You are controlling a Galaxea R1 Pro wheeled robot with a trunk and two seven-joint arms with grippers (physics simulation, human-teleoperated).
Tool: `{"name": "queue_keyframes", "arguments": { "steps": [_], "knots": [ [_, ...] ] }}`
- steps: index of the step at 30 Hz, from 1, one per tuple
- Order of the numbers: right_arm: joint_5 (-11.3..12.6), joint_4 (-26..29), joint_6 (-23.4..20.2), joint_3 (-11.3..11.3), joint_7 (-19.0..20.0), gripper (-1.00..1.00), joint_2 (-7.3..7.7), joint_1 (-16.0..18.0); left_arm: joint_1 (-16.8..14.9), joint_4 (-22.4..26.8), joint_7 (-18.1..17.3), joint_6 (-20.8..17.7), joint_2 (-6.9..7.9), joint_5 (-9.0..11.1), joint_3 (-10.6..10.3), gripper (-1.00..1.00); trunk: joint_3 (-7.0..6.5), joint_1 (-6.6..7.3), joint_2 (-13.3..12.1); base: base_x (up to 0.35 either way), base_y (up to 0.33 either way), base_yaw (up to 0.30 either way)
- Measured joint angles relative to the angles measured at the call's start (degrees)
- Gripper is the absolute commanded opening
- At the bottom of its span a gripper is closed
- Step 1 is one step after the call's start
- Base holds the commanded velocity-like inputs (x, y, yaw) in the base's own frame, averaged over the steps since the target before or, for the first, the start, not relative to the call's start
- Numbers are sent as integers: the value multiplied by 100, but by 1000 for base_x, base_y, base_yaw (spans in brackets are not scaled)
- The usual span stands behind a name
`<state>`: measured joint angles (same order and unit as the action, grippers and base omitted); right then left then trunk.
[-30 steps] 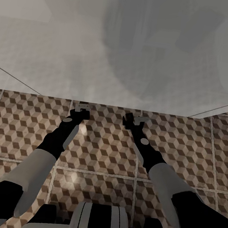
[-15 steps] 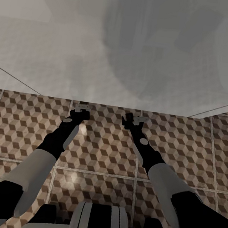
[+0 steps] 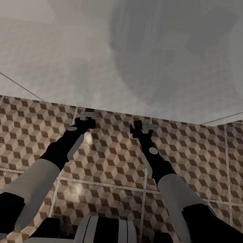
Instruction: Take the four mousetraps from the cabinet in the bathroom and place them on the bathroom floor. Make sure all four end up on the same floor surface, and ensure that at least two of them are either under or directly next to the same bathroom sink.
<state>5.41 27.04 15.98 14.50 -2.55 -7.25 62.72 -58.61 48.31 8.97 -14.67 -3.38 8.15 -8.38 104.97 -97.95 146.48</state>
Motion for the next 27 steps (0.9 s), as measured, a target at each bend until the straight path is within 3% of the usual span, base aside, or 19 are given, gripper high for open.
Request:
{"name": "queue_keyframes", "arguments": {
  "steps": [12,20,21,27],
  "knots": [
    [0,0,-3,0,0,100,-2,3,0,3,6,8,0,-8,0,-100,0,0,0,0,0,0],
    [0,0,-3,0,0,100,-8,1,0,-52,28,315,0,-6,1,-100,0,0,0,0,0,0],
    [0,0,-3,0,0,100,-8,2,0,-57,30,328,0,-7,-1,100,0,0,0,0,0,0],
    [0,0,-4,0,0,100,-9,-1,0,-64,33,370,0,-31,-9,100,0,0,0,0,0,0]
  ]
}}
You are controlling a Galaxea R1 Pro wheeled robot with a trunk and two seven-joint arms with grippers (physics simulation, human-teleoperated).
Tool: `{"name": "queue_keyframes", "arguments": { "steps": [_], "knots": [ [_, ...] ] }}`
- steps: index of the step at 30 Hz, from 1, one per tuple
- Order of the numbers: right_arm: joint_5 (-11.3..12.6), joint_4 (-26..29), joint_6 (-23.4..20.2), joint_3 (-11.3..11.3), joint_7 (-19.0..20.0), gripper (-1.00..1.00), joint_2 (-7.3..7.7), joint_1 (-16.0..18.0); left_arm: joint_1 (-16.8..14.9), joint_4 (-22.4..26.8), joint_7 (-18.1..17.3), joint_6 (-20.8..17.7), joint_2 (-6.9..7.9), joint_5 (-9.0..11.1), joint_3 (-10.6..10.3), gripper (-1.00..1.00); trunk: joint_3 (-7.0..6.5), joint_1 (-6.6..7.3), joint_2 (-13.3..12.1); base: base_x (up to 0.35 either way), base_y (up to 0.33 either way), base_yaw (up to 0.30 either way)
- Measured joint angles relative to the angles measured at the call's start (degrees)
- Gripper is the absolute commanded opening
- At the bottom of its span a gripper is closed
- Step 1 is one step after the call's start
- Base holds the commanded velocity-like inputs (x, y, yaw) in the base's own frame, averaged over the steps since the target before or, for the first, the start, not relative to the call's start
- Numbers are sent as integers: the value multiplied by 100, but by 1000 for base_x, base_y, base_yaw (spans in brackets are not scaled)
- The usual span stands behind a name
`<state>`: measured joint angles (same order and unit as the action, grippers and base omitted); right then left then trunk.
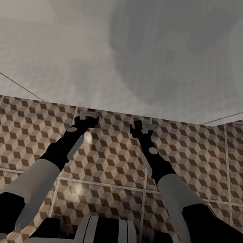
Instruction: Take the four mousetraps from the cabinet in the bathroom and place them on the bathroom floor. Make sure all four end up on the same floor surface, and ensure that at least two of them are either under or directly next to the same bathroom sink.
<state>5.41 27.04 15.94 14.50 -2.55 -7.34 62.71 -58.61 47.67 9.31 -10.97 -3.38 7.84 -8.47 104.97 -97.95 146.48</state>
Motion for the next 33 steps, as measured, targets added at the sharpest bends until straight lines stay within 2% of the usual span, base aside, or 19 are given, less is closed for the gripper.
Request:
{"name": "queue_keyframes", "arguments": {
  "steps": [18,26,33],
  "knots": [
    [0,0,0,0,0,100,4,0,0,48,-2,36,9,0,-7,100,0,0,0,0,0,0],
    [0,1,0,0,0,100,6,0,0,40,0,311,9,0,-17,100,0,0,0,0,0,0],
    [0,0,0,0,0,100,8,0,0,27,0,407,9,0,-18,100,0,-1,0,-54,0,0]
  ]
}}
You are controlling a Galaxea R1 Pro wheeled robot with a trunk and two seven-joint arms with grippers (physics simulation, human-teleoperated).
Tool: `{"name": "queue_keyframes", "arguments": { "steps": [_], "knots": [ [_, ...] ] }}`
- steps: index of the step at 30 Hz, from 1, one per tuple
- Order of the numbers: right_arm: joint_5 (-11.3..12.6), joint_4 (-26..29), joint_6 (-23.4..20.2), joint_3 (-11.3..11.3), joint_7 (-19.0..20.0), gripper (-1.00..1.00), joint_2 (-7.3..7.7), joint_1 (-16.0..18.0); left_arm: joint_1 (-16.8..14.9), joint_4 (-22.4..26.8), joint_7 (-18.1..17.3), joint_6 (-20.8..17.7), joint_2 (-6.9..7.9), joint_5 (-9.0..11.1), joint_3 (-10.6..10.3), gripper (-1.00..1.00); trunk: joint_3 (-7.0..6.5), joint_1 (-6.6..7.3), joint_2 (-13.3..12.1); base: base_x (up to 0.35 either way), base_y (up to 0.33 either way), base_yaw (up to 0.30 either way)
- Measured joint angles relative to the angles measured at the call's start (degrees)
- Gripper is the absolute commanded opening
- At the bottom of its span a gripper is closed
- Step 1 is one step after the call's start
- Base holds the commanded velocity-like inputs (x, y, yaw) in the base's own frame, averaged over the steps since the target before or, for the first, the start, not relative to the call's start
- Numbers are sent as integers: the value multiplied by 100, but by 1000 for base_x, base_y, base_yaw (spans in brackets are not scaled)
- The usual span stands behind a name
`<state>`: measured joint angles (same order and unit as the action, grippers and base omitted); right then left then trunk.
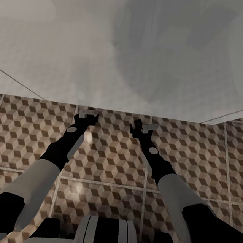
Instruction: Take the four mousetraps from the cabinet in the bathroom and place them on the bathroom floor. Make sure all four end up on the same floor surface, and ensure that at least two of them are either under or directly next to the same bathroom sink.
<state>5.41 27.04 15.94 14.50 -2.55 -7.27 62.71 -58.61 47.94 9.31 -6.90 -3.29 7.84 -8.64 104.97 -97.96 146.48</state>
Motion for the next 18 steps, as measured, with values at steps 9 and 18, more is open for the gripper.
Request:
{"name": "queue_keyframes", "arguments": {
  "steps": [9,18],
  "knots": [
    [1,0,0,0,0,100,-7,0,0,3,1,18,0,0,0,100,0,-2,0,-258,0,0],
    [1,0,0,0,0,100,-1,1,0,-3,2,19,0,0,0,100,0,-2,0,-322,0,0]
  ]
}}
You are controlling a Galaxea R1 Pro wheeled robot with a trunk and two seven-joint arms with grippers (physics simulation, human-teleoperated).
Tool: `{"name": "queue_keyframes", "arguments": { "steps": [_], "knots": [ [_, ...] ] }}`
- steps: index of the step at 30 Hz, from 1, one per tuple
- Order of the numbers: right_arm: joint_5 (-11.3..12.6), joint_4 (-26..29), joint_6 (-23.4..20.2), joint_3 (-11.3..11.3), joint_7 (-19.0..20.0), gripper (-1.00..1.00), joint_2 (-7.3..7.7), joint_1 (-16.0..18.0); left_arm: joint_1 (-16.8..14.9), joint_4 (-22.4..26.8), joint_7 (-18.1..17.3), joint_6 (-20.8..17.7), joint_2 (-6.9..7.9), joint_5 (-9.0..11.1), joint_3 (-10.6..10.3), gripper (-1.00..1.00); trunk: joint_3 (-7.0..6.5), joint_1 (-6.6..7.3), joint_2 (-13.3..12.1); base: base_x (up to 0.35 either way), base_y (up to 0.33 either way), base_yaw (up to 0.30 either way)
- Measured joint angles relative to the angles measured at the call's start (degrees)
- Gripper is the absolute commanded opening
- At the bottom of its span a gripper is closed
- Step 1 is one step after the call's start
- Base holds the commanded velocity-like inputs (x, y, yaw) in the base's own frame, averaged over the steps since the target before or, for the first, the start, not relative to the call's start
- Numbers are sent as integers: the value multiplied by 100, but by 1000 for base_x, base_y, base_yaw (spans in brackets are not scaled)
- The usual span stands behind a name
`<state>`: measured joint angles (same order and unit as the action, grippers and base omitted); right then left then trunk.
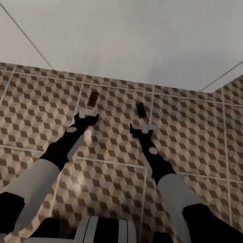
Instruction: Take the four mousetraps from the cabinet in the bathroom and place them on the bathroom floor. Make sure all four end up on the same floor surface, and ensure that at least two of them are either under or directly next to the same bathroom sink.
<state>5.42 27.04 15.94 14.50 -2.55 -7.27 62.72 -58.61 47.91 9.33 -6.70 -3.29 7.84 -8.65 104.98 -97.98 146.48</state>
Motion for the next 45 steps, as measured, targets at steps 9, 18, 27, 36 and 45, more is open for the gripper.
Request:
{"name": "queue_keyframes", "arguments": {
  "steps": [9,18,27,36,45],
  "knots": [
    [4,-12,0,0,0,100,0,-1,0,-1,-2,0,0,0,-6,100,0,0,0,-329,0,0],
    [5,-17,0,0,0,100,1,-1,0,-1,-2,0,0,0,-8,100,0,0,0,-329,0,0],
    [4,-25,0,-1,0,100,1,-1,0,-1,-2,0,3,0,-9,100,0,0,0,-302,0,0],
    [6,-26,-2,-1,-11,100,-4,-7,0,7,-2,0,1,0,-9,100,0,1,0,-250,0,0],
    [4,-26,-28,0,-31,100,-15,-4,0,3,-2,0,0,3,-9,100,0,3,0,-129,0,0]
  ]
}}
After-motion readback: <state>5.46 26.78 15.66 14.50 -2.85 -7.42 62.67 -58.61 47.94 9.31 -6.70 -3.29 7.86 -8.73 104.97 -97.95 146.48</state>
